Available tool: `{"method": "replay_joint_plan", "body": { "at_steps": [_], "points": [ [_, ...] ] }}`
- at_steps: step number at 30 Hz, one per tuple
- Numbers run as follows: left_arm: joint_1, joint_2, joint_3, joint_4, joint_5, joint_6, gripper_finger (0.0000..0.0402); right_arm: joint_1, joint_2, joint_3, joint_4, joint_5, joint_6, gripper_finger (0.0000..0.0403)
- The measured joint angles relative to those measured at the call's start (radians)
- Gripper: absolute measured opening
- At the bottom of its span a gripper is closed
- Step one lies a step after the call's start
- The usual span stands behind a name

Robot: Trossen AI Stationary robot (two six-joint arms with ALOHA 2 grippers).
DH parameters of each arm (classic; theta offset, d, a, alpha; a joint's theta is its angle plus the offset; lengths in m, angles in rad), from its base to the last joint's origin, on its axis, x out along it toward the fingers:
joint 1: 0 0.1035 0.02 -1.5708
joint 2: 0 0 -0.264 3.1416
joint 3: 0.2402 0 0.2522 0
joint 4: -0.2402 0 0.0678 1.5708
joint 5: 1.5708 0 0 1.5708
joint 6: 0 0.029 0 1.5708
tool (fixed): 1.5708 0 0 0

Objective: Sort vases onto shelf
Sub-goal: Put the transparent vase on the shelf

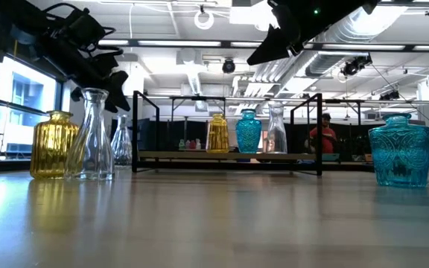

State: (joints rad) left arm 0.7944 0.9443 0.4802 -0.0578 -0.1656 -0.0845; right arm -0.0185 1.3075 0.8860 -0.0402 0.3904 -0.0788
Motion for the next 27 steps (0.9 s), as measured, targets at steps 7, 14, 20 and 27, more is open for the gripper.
{"method": "replay_joint_plan", "body": {
  "at_steps": [7,14,20,27],
  "points": [
    [0.000,0.000,-0.015,0.068,0.026,0.037,0.0235,0.000,0.000,0.000,0.000,0.000,0.003,0.0000],
    [0.016,0.044,-0.015,0.092,0.043,0.036,0.0234,0.000,0.000,0.000,0.000,-0.001,0.011,0.0000],
    [0.038,0.098,-0.015,0.156,0.028,0.036,0.0234,0.001,0.000,0.000,0.000,-0.001,0.012,0.0000],
    [0.038,0.109,-0.014,0.178,0.022,0.036,0.0234,0.002,0.000,0.000,0.000,-0.001,0.012,0.0000]
  ]
}}
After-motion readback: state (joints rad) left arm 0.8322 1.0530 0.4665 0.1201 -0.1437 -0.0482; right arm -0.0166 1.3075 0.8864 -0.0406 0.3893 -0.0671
